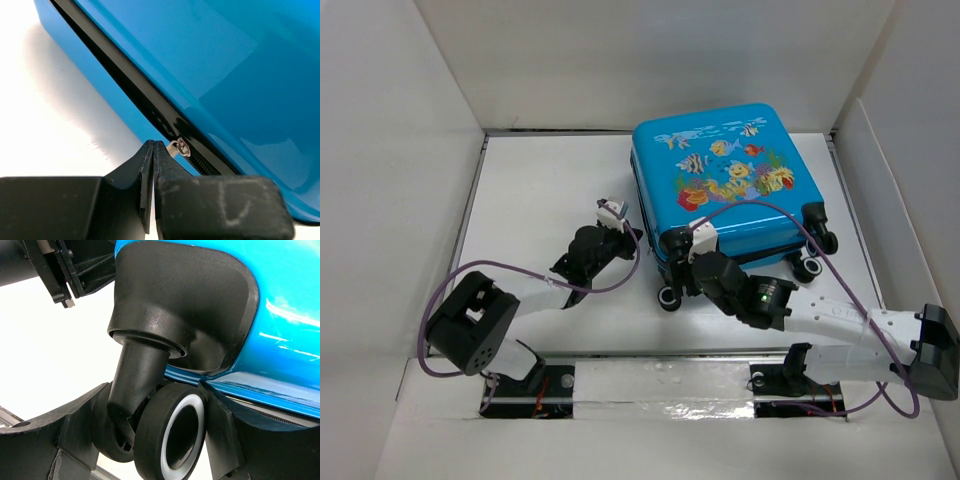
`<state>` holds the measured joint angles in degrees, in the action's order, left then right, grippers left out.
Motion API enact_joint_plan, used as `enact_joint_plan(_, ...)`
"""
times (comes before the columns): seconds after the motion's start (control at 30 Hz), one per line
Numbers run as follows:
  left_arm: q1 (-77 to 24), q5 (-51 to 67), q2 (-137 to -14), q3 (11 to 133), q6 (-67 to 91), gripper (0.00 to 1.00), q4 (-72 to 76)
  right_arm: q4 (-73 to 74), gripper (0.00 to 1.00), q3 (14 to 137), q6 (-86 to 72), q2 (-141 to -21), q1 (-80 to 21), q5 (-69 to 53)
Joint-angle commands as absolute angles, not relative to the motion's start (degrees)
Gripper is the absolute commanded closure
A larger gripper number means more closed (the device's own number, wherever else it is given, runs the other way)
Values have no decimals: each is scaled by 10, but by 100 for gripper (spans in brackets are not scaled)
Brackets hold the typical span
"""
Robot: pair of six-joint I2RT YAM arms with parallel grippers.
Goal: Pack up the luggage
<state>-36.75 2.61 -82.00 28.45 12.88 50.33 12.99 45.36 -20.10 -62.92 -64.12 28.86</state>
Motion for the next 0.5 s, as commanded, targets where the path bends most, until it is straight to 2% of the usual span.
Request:
enact_joint_plan(0.0,-365,67,-813,288,127,100,531,62,100,468,-205,-608,-662,242)
enact_joint_plan(0.17,-365,118,-791,242,163,98,525,70,100,479,-201,-609,-662,263)
enact_joint_plan(0.2,-365,115,-784,235,170,82,518,76,100,481,-200,-610,-662,270)
enact_joint_plan(0.23,-365,115,-778,228,175,76,515,78,100,483,-200,-610,-662,271)
enact_joint_plan(0.37,-365,112,-748,202,177,68,488,74,100,483,-196,-606,-662,268)
enact_joint_plan(0.4,-370,119,-744,200,172,61,490,69,100,482,-196,-606,-657,265)
enact_joint_plan(0.47,-370,149,-743,201,164,58,498,65,100,481,-194,-607,-657,262)
